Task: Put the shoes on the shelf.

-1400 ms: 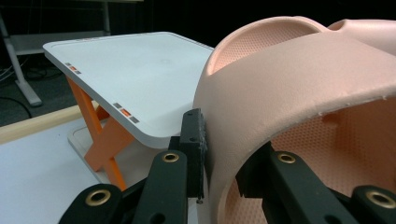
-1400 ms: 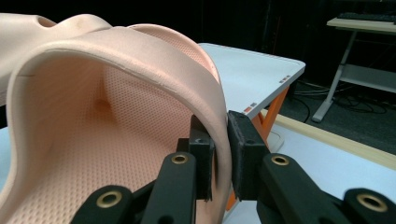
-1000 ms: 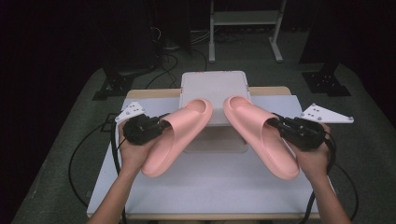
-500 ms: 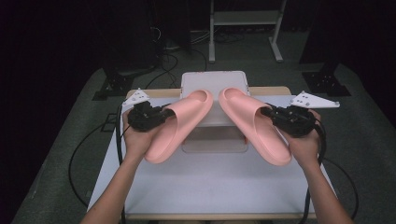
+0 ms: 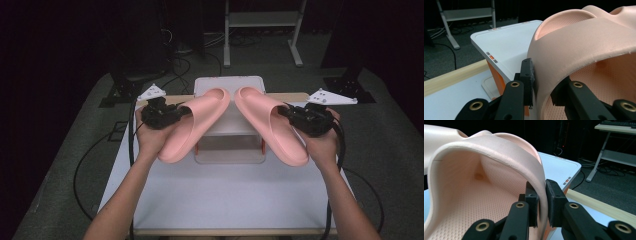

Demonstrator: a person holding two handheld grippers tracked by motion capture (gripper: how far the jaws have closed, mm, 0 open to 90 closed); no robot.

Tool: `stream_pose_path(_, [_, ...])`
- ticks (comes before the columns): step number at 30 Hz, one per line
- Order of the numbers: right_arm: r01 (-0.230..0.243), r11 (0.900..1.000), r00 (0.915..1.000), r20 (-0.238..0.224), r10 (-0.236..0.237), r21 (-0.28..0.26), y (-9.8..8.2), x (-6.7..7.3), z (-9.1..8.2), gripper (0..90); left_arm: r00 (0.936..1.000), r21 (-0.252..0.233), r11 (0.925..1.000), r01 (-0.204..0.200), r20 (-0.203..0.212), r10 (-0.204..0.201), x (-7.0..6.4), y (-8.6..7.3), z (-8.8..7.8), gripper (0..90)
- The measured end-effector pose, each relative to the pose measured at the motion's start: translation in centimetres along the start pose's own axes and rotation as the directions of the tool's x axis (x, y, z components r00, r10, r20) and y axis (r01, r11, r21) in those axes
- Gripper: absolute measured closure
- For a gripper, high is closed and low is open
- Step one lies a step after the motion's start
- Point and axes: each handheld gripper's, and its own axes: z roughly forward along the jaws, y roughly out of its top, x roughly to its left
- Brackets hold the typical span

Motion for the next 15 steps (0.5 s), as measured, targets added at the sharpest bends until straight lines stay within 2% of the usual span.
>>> stream_pose_path(15, [-0.018, 1.0, 0.9995, 0.025, 0.018, 0.005, 0.9, -1.1, 2.1, 80.2, 0.9996, 0.024, 0.9997, -0.005, -0.029, 0.005, 1.2, 1.8, 1.8, 74.7])
